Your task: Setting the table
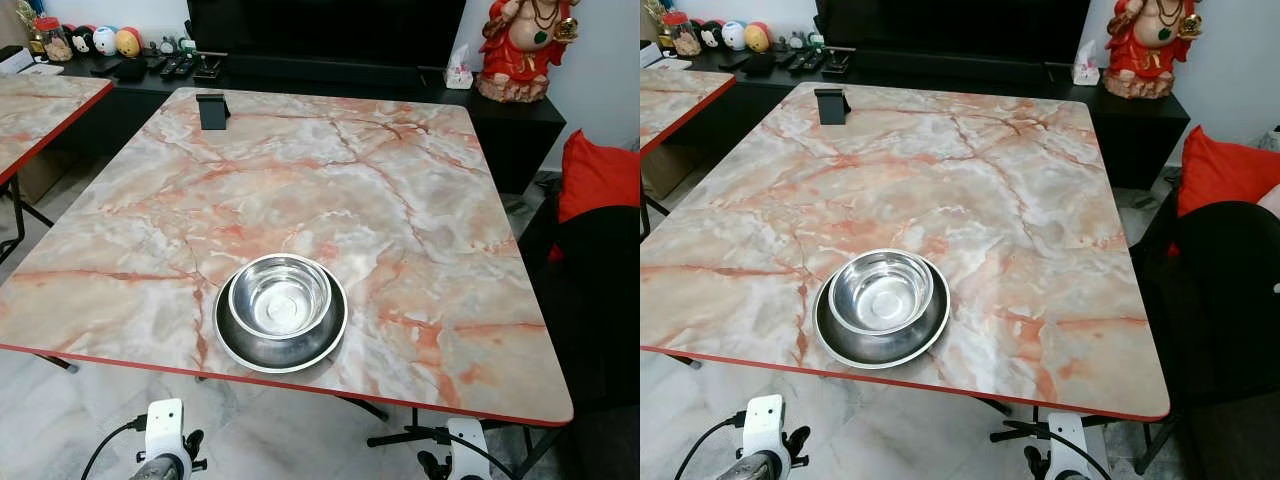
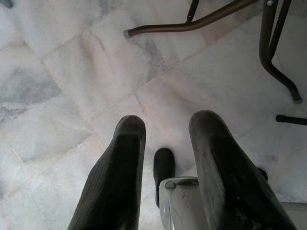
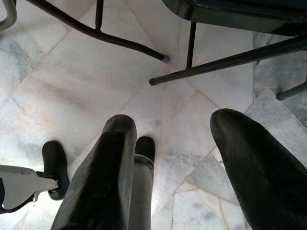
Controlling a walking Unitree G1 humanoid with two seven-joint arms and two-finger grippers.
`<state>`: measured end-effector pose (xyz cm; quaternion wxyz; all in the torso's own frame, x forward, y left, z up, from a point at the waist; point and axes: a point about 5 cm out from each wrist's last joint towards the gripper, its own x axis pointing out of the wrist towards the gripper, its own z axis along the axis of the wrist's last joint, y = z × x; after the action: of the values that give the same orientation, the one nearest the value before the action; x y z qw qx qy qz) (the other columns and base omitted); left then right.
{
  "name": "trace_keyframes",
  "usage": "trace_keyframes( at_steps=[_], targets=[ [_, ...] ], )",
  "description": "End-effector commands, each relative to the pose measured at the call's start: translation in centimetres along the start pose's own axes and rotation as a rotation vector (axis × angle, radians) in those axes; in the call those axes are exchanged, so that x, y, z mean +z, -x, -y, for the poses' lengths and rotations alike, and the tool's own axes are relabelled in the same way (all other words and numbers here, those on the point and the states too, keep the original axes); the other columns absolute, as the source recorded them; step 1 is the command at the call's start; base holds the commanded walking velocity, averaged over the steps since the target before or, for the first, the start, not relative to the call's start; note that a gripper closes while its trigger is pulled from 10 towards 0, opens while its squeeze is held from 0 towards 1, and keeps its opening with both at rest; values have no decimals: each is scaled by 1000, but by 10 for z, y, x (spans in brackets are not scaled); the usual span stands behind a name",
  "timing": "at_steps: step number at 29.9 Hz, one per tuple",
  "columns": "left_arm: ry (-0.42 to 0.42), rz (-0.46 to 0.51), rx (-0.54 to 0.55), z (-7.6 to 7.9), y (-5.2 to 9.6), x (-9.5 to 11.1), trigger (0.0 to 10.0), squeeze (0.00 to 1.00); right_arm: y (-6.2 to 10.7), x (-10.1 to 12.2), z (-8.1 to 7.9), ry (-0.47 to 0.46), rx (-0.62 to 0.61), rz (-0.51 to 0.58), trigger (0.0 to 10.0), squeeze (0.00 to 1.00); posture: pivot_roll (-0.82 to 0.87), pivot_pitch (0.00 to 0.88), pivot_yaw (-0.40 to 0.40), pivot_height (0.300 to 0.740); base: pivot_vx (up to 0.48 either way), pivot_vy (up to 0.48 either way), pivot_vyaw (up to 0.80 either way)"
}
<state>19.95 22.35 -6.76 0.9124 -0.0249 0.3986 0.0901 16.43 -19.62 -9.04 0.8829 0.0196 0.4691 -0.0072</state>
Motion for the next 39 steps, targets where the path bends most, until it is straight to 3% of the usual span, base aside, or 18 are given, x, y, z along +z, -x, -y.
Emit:
trace_keyframes(
  at_steps=[1, 39],
  targets=[
    [13, -10, 2, 1, 0, -1, 10000, 0, 0, -1, 0, -11, 0, -5, 10000, 0, 14, 0, -43, 740, 0, 244, 0],
    [26, -5, 5, 3, -1, 2, 10000, 0, 0, 1, 0, 19, 15, -9, 10000, 0, 15, 0, -45, 740, 0, 321, 56]
  ],
)
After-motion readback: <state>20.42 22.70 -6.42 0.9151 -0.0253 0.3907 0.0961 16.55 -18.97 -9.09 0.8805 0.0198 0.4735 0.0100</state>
